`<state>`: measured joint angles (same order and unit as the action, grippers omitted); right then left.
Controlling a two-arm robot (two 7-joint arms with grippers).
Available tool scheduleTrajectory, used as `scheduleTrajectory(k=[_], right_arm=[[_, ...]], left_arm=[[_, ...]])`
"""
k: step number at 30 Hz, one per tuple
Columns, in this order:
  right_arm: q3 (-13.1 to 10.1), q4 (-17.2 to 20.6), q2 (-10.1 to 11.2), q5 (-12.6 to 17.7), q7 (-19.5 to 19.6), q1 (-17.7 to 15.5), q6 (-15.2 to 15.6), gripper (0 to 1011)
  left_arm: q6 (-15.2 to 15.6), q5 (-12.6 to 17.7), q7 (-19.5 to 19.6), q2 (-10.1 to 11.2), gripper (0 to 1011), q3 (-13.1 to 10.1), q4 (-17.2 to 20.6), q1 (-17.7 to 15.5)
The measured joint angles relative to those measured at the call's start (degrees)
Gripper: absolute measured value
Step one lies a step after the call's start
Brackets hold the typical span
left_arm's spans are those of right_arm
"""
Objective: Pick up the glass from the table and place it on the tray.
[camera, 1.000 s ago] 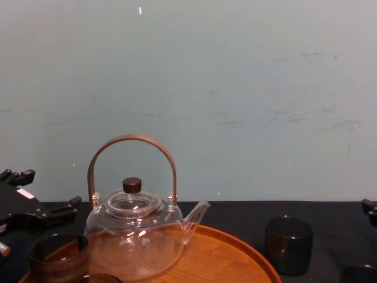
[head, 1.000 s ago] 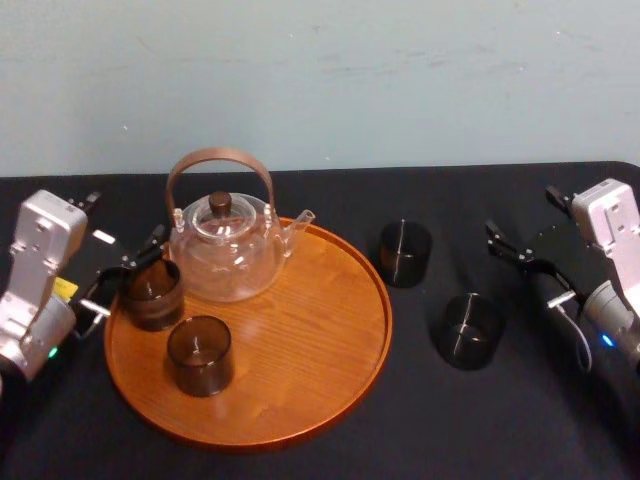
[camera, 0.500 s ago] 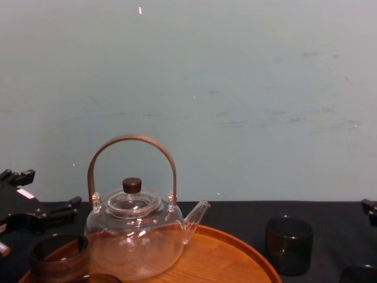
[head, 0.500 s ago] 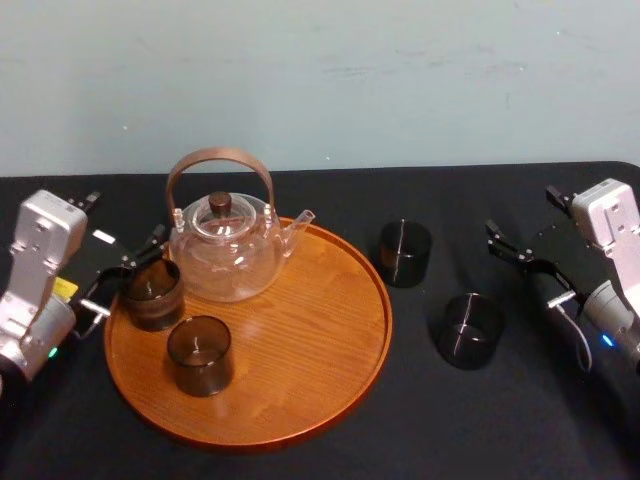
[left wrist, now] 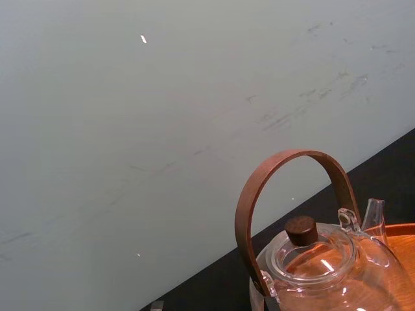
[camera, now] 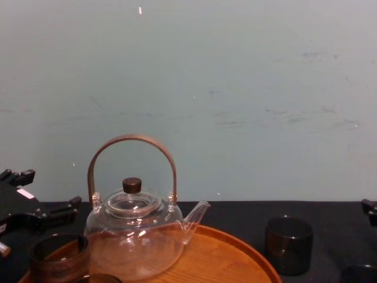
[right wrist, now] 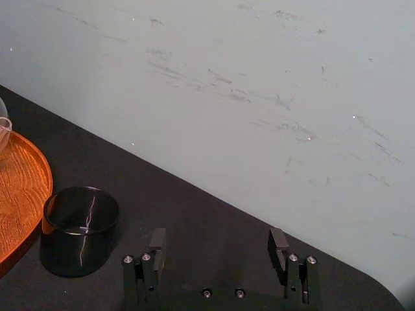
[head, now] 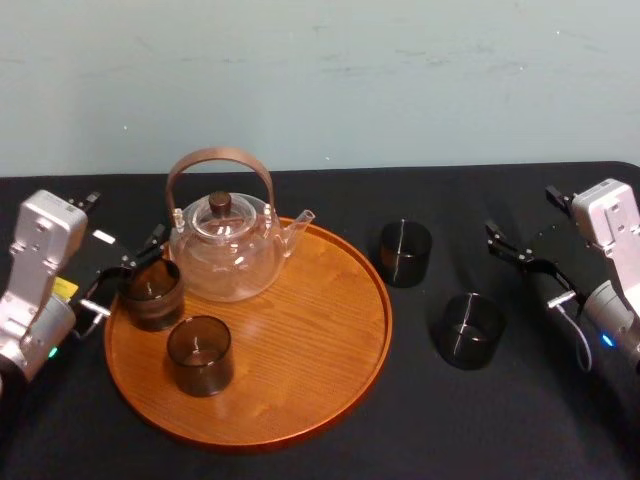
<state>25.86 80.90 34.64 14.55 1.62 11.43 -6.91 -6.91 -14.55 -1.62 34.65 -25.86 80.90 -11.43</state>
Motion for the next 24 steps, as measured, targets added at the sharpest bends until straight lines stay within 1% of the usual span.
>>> scheduleTrajectory(k=[15, 17, 20, 21, 23, 24], right_arm=[[0.00, 0.00, 0.00, 0.00, 0.00, 0.00, 0.00, 1002], [-0.28, 0.26, 0.03, 0.04, -0.74, -0.17, 0.12, 1002], [-0.92, 1.11, 0.27, 0.75, -2.18, -0.58, 1.13, 1002], [-1.38, 1.87, 0.48, 1.39, -2.97, -0.93, 1.96, 1002], [-1.78, 2.55, 0.71, 1.97, -3.62, -1.30, 2.63, 1002], [-2.30, 3.37, 1.04, 2.80, -4.41, -1.83, 3.50, 1002]], left_arm=[[0.00, 0.00, 0.00, 0.00, 1001, 0.00, 0.00, 0.00], [0.00, 0.00, 0.00, 0.00, 1001, 0.00, 0.00, 0.00], [0.00, 0.00, 0.00, 0.00, 1001, 0.00, 0.00, 0.00], [0.00, 0.00, 0.00, 0.00, 1001, 0.00, 0.00, 0.00], [0.00, 0.00, 0.00, 0.00, 1001, 0.00, 0.00, 0.00], [0.00, 0.00, 0.00, 0.00, 1001, 0.00, 0.00, 0.00]])
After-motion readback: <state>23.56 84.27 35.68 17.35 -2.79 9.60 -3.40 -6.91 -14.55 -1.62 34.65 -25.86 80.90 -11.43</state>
